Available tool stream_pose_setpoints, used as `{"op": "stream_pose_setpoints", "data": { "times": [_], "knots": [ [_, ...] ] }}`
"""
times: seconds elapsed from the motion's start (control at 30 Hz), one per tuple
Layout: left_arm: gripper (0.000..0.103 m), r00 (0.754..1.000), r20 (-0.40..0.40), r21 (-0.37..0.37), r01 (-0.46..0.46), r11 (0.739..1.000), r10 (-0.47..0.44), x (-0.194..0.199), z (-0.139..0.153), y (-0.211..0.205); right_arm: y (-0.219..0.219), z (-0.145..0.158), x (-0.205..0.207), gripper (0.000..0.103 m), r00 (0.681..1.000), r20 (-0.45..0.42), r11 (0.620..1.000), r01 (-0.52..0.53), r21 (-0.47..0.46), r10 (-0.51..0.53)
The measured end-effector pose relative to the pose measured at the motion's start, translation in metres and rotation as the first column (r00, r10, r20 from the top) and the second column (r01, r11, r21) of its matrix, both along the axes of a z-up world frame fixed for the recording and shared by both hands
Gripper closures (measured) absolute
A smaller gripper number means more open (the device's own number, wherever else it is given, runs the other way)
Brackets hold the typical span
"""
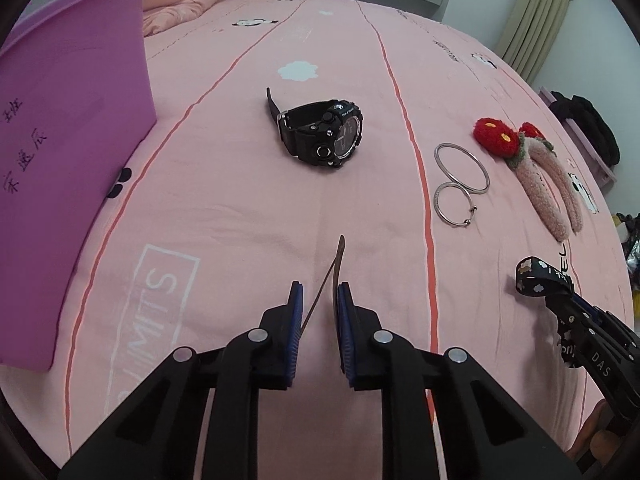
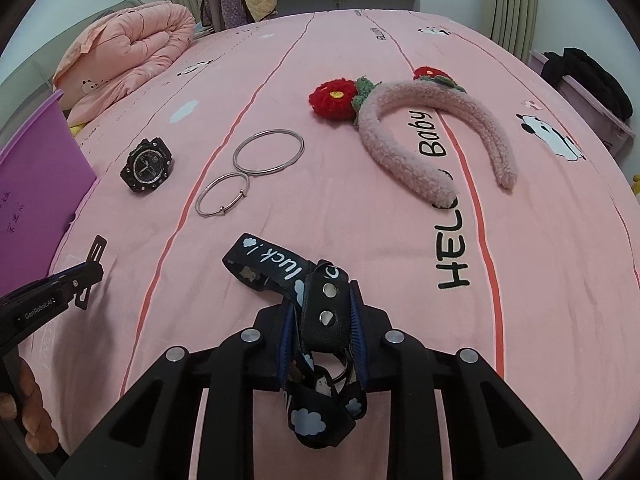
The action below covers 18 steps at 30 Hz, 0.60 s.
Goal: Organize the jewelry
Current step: 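Carry the hairpin and lanyard over the purple tub with both tools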
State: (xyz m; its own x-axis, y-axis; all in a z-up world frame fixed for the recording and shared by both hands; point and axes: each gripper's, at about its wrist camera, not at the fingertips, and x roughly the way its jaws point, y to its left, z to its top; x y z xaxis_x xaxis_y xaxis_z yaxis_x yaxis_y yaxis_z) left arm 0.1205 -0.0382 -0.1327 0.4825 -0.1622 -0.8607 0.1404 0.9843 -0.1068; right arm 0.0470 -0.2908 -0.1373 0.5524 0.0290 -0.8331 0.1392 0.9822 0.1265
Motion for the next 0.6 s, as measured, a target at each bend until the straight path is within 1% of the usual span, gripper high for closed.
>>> {"op": "stream_pose_setpoints", "data": {
  "times": [0.2, 0.37, 0.6],
  "knots": [
    [0.085, 0.998, 0.056, 0.024, 0.036, 0.999, -0.037, -0.026, 0.025, 0.004, 0.005, 0.022, -0.02, 0.079, 1.0, 0.03, 1.0, -0.003, 0.007, 0.003],
    [0.085, 0.993, 0.104, 0.003, 0.048, 0.999, -0.048, -0.045, 0.047, 0.014, 0.013, 0.049, -0.035, 0.079, 0.997, 0.077, 1.0, -0.006, 0.003, 0.005],
    [0.085, 0.983, 0.178, -0.01, 0.043, 0.999, -0.04, -0.069, 0.08, 0.035, 0.039, 0.084, -0.05, 0.079, 0.989, 0.138, 0.999, -0.042, -0.013, 0.043]
  ]
}}
